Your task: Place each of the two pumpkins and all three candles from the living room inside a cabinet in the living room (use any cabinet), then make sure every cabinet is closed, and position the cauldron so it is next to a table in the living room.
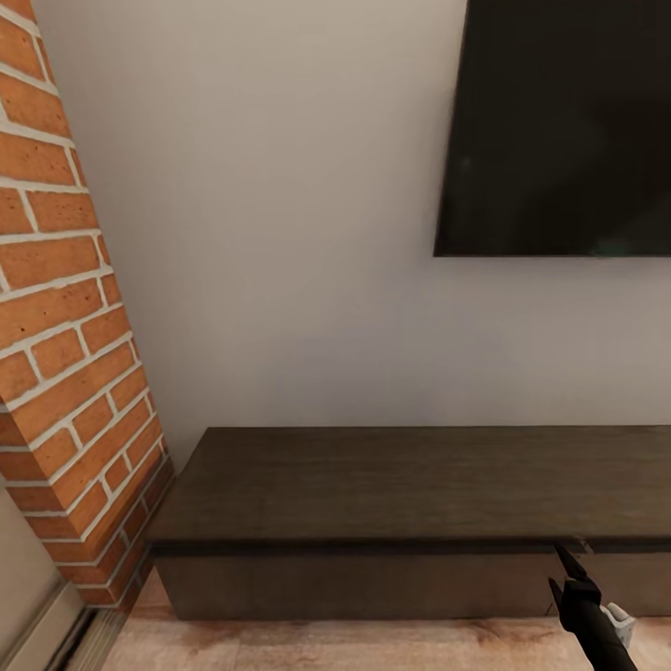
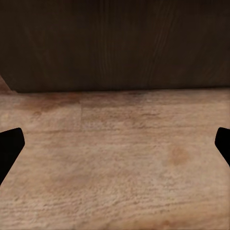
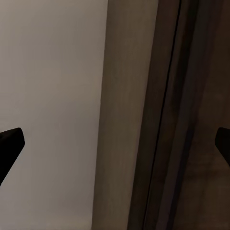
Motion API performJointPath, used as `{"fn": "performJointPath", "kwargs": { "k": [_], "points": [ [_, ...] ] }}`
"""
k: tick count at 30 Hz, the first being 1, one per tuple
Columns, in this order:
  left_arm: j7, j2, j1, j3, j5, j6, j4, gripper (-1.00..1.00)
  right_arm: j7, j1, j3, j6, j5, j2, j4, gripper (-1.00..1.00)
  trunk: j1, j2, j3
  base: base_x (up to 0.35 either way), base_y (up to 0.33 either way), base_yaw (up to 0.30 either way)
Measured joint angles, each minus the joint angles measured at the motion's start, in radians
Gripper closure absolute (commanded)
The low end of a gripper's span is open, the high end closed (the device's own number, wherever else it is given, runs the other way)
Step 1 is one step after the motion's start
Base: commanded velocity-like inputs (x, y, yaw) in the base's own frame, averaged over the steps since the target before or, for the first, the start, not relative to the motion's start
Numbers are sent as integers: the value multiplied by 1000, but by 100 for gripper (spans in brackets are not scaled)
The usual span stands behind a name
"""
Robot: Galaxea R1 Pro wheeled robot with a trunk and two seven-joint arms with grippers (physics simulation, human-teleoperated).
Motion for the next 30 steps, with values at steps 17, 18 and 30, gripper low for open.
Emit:
{"fn": "performJointPath", "kwargs": {
  "k": [17, 18, 30],
  "points": [
    [1, 0, -1, 0, -2, -9, 34, -100, 0, 0, 0, 0, -1, 0, 1, -100, 0, 0, 0, 61, 0, 0],
    [1, 0, -2, 0, -1, -9, 37, -100, 0, 0, 0, 0, -1, 0, 1, -100, 0, 0, 0, 11, 0, 0],
    [-1, 0, 0, 0, 2, -11, 45, -100, -1, 0, 1, 0, -1, 0, 3, -100, 15, -28, -13, 2, 0, 0]
  ]
}}
